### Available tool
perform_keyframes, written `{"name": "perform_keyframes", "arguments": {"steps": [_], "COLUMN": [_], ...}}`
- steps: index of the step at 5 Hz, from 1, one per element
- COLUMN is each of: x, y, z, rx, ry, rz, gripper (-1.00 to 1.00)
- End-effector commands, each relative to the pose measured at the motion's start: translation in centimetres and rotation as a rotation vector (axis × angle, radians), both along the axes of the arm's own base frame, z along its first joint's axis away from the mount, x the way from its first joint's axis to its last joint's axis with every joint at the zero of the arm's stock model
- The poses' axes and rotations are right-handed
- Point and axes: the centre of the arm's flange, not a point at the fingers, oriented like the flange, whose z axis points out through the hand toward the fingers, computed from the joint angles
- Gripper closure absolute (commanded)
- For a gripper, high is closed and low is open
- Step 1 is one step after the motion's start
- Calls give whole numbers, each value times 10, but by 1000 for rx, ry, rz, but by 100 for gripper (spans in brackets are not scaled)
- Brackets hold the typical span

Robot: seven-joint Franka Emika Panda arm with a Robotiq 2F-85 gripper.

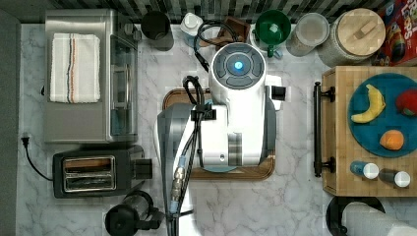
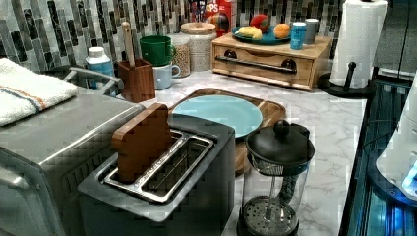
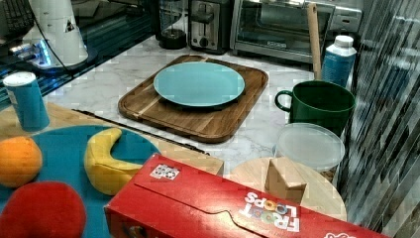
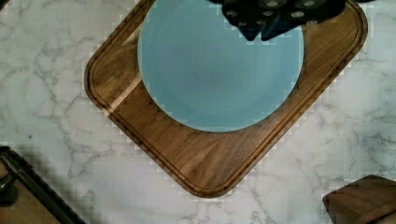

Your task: Pick up the toast.

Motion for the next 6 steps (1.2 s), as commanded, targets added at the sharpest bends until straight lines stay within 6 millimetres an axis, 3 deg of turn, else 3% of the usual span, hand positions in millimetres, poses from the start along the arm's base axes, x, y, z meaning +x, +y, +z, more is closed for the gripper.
{"name": "perform_keyframes", "arguments": {"steps": [1,2,4,6], "x": [0,-9,-18,-26], "y": [0,14,88,146], "z": [0,-2,13,41], "rx": [0,16,-33,-16], "ry": [-1,-36,-38,-45], "rz": [-1,-43,-222,-349], "gripper": [100,100,100,100]}}
